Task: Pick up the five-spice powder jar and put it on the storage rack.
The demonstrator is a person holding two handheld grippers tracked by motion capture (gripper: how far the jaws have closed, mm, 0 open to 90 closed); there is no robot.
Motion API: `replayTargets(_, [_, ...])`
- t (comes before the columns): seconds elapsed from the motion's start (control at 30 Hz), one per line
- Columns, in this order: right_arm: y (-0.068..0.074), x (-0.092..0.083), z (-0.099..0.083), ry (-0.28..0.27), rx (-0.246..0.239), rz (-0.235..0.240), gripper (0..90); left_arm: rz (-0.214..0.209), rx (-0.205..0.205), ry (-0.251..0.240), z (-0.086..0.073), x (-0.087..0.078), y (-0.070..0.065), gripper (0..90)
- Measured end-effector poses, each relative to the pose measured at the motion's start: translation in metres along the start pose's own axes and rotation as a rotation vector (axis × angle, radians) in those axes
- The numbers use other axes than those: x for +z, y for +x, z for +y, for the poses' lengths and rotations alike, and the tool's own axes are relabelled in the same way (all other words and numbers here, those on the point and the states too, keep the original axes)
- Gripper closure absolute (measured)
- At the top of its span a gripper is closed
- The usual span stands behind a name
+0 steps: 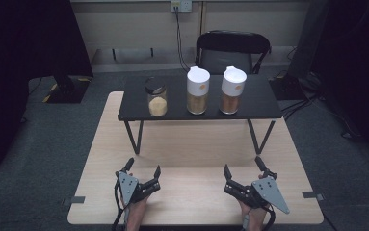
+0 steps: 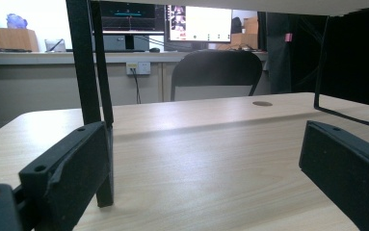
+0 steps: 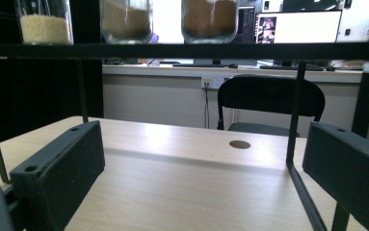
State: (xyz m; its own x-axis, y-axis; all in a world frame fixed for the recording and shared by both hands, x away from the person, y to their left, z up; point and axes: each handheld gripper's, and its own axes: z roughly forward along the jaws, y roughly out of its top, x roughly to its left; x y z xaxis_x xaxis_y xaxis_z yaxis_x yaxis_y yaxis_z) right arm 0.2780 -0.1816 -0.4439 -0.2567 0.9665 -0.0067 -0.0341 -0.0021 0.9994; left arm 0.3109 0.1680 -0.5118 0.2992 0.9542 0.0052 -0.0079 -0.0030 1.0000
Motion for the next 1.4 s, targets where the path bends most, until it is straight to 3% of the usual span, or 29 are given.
replayTargets(0.27, [0.004, 0.003, -0.016, 0.018, 0.005, 0.01, 0.0, 0.0, 0.0, 0.0, 0.0, 0.0, 0.0, 3.4])
replayTargets(0.47, [0.002, 0.005, -0.03, 0.025, -0.021, -0.01, 0.0, 0.0, 0.0, 0.0, 0.0, 0.0, 0.0, 3.4])
replayTargets(0.93, [-0.005, 0.01, -0.055, 0.066, -0.015, -0.037, 0.0, -0.001, 0.0, 0.0, 0.0, 0.0, 0.0, 3.4])
replayTargets(1.4, [-0.007, 0.013, -0.064, 0.104, 0.005, -0.05, 0.0, 0.0, 0.0, 0.0, 0.0, 0.0, 0.0, 3.4])
